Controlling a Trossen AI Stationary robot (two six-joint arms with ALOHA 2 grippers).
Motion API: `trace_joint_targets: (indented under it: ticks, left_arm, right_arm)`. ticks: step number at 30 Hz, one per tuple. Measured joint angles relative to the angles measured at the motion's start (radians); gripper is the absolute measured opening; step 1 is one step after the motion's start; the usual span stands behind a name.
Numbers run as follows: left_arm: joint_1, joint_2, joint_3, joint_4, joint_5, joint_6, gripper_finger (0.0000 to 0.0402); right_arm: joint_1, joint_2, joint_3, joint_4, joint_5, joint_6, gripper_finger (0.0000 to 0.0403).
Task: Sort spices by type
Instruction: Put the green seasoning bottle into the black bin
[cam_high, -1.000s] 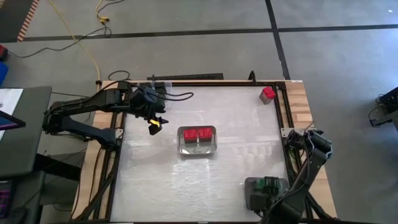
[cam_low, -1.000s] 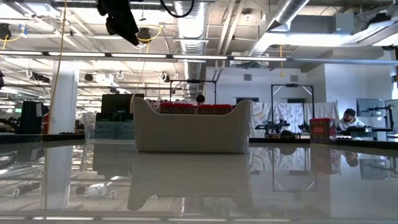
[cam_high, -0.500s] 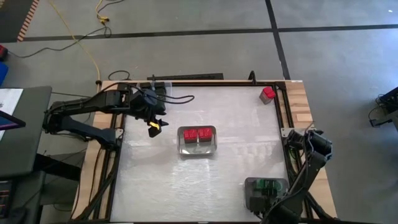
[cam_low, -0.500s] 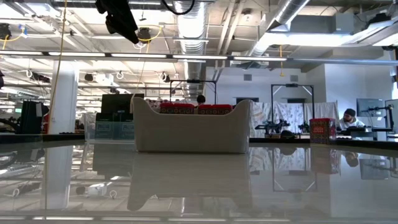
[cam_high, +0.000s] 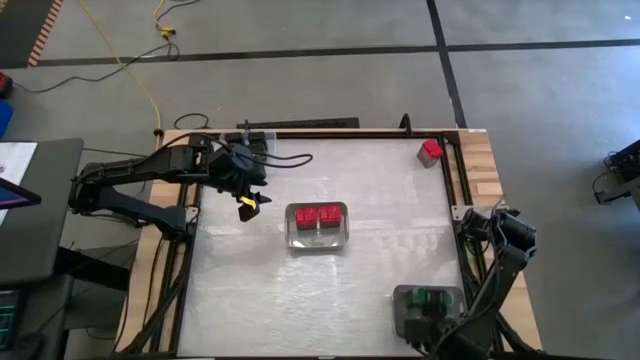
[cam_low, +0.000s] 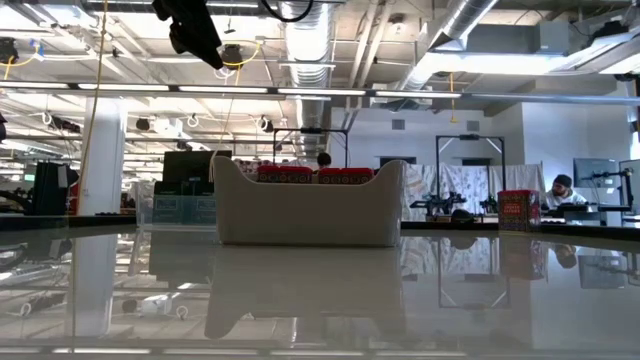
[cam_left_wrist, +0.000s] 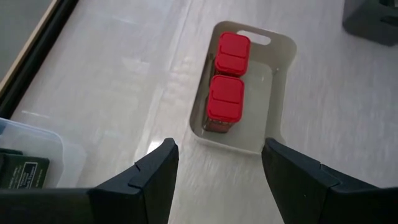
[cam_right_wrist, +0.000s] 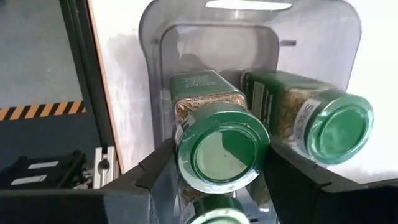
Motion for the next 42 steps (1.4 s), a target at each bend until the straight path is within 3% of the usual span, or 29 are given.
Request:
trace_joint_targets:
  ticks: [7,35,42]
  left_arm:
    - [-0.003,0.000,0.000,0.001,0.000,-0.011,0.0222]
    - [-0.024,0.000,0.000,0.001,0.000,-0.011,0.0222]
    - [-0.024,0.000,0.000,0.000,0.000,-0.011,0.0222]
  right_arm:
    - [-0.001,-0.019,-0.063,0.053,0.007,0.024,0.0226]
    - [-0.013,-0.020,-0.063,0.026,-0.016,0.009,0.0246]
    - [-0.016,-0.020,-0.063,0.034,-0.017,-0.062,0.0247]
